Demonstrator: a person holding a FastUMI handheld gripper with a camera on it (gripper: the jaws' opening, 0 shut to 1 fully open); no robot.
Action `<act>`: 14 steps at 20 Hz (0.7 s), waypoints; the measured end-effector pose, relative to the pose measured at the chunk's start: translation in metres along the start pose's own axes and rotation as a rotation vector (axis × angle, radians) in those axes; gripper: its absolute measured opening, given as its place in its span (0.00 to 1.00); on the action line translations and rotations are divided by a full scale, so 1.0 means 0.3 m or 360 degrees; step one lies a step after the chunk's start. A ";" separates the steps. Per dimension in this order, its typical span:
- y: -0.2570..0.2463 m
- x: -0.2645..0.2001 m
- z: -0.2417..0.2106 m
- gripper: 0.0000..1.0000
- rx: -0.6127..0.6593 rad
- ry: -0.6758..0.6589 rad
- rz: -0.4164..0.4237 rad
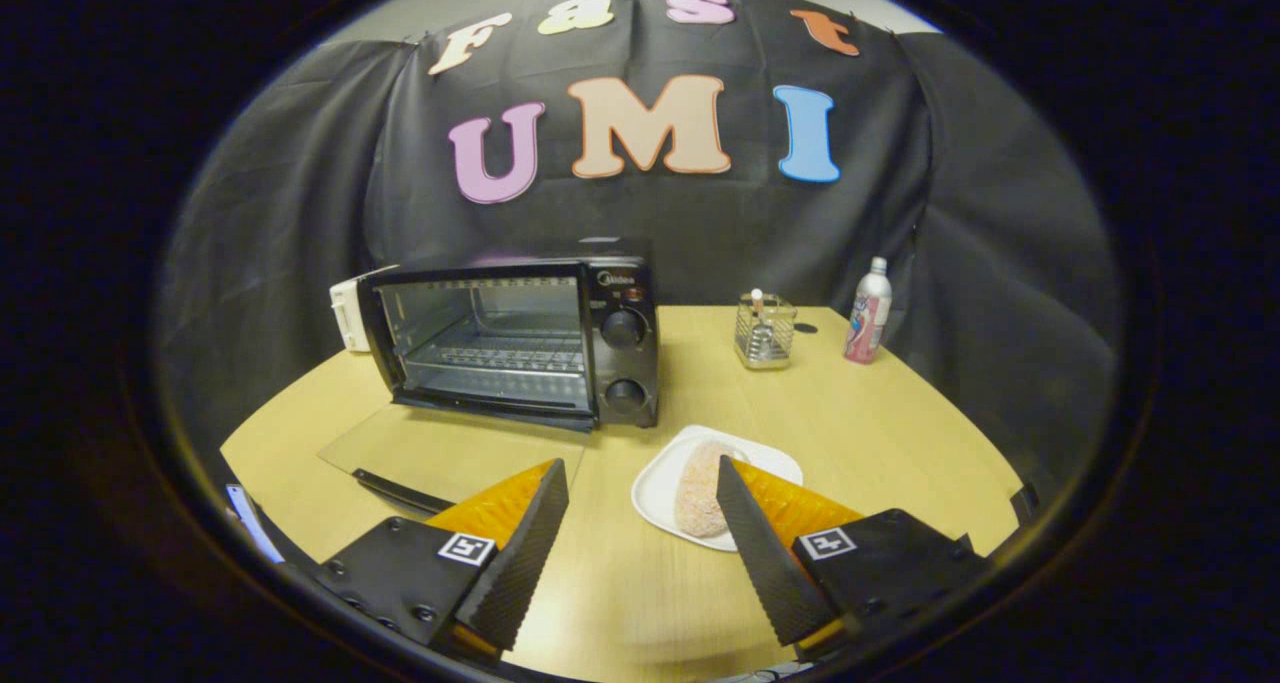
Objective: Open the toaster oven, put the food inside, and close the toaster oven door.
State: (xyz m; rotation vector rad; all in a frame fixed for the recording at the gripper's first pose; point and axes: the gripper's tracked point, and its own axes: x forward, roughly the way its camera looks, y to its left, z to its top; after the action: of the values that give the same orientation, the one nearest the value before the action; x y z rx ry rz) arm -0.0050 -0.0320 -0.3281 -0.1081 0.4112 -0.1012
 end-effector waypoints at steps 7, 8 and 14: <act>-0.134 0.112 -0.065 0.94 0.0119 0.0097 -0.0069; -0.141 0.125 -0.083 0.94 0.0138 0.0118 -0.0066; -0.140 0.214 -0.151 0.92 0.0204 0.0214 -0.0070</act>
State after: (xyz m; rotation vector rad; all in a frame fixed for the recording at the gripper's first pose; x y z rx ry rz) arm 0.0319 -0.0850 -0.3893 0.0162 0.5352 -0.1784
